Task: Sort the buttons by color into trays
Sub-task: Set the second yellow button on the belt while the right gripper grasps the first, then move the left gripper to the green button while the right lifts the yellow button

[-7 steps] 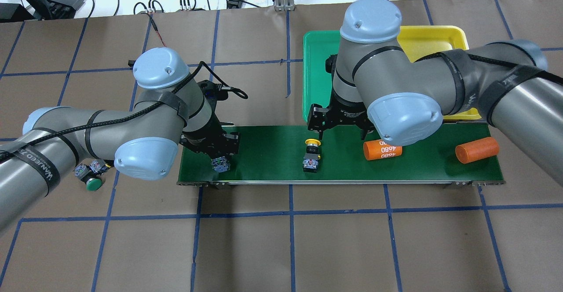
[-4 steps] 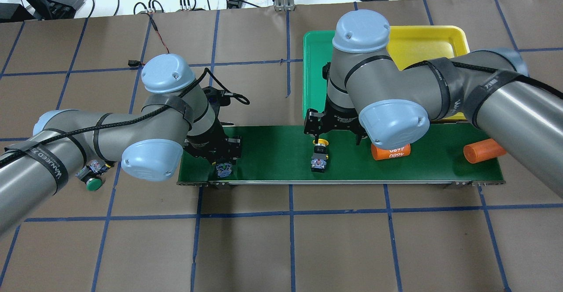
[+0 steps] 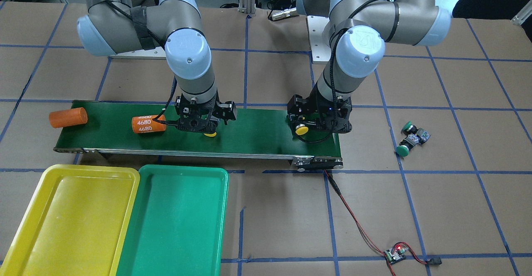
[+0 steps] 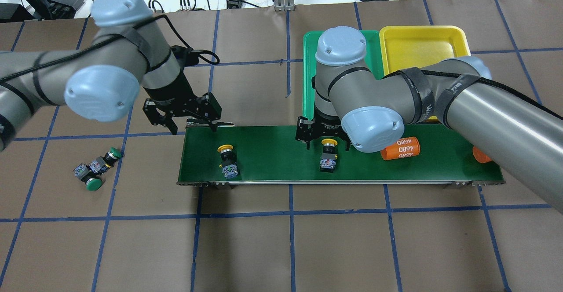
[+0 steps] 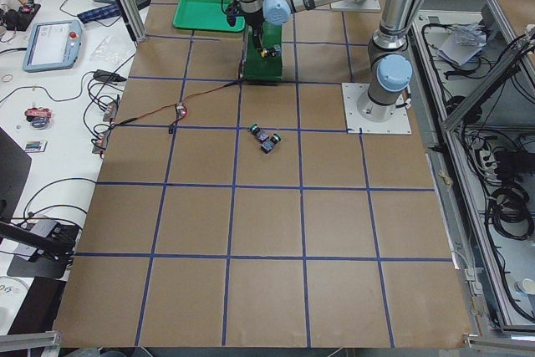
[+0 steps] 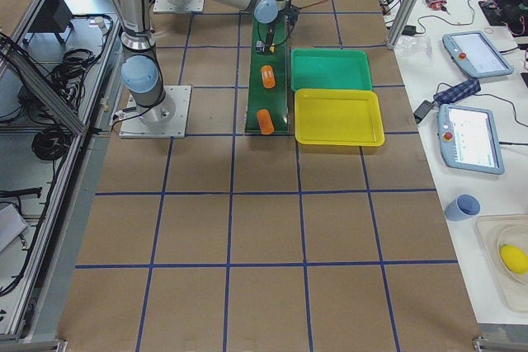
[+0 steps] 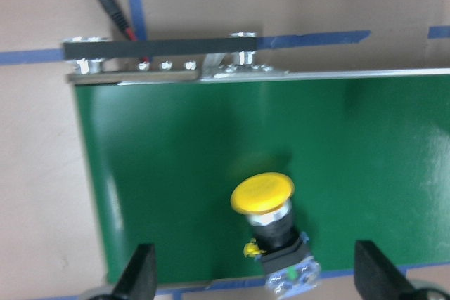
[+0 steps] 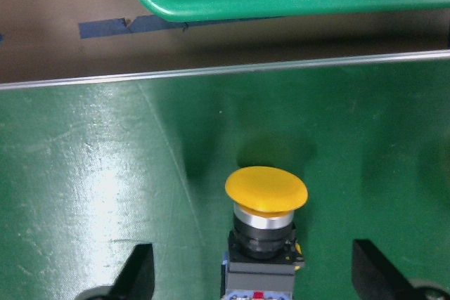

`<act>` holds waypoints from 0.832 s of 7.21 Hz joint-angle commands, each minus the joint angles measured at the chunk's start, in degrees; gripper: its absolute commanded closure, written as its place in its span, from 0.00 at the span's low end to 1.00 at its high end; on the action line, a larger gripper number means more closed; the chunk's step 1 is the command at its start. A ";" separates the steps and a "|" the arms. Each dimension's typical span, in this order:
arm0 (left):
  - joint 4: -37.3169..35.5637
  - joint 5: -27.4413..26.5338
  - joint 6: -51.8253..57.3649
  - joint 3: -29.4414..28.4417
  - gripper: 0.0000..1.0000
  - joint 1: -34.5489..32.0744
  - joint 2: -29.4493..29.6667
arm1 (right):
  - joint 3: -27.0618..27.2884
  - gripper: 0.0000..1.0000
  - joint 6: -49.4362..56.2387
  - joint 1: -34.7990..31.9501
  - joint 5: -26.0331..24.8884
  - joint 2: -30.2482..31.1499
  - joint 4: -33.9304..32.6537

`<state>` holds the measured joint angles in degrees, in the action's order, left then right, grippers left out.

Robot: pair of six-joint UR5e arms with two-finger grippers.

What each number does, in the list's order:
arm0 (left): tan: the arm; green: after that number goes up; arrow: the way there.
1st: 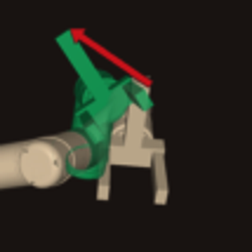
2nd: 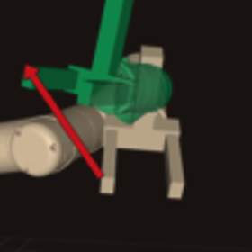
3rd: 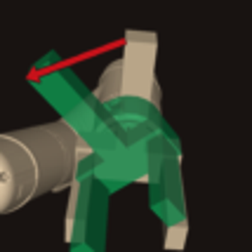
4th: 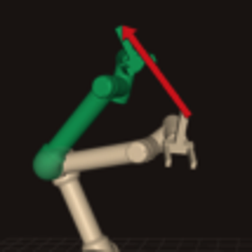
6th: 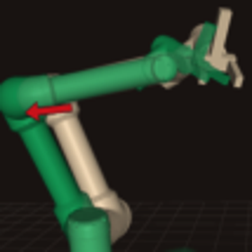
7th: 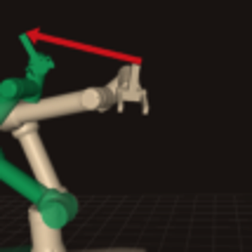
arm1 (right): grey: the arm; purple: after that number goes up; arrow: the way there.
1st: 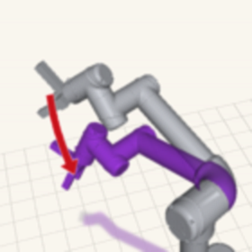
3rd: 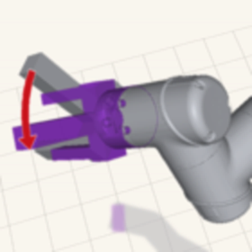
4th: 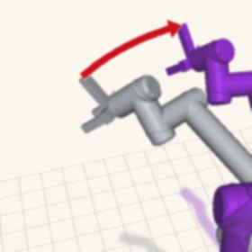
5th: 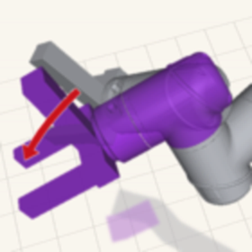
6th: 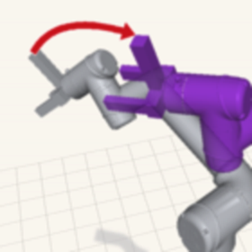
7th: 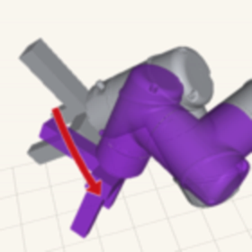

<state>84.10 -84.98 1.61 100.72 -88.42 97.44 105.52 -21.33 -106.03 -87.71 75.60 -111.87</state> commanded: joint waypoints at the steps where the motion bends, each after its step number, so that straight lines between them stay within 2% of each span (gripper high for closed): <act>1: 4.86 0.08 12.06 0.94 0.00 14.60 1.07 | 0.99 0.18 -0.29 0.30 -0.18 -1.15 0.34; 2: -2.21 -0.01 17.58 2.62 0.00 19.98 2.74 | 1.96 0.28 0.06 0.47 -0.27 -1.42 0.08; 3: -5.06 -0.44 26.34 3.85 0.00 21.34 4.93 | 1.97 0.61 -0.37 0.74 -0.18 -1.42 -0.45; 4: -6.83 -3.58 28.34 3.43 0.00 22.14 7.91 | 1.88 0.97 -0.46 0.74 -0.27 -1.07 0.42; 5: -14.42 -7.35 34.28 4.38 0.00 23.71 10.64 | 1.53 1.00 -0.46 1.00 -0.36 -0.72 0.78; 6: -16.49 -7.56 37.30 4.31 0.00 24.95 12.67 | 1.00 1.00 -0.46 1.35 -0.88 0.76 1.21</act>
<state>71.90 -90.86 34.17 104.76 -65.12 107.32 107.03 -21.77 -105.03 -88.16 75.10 -111.17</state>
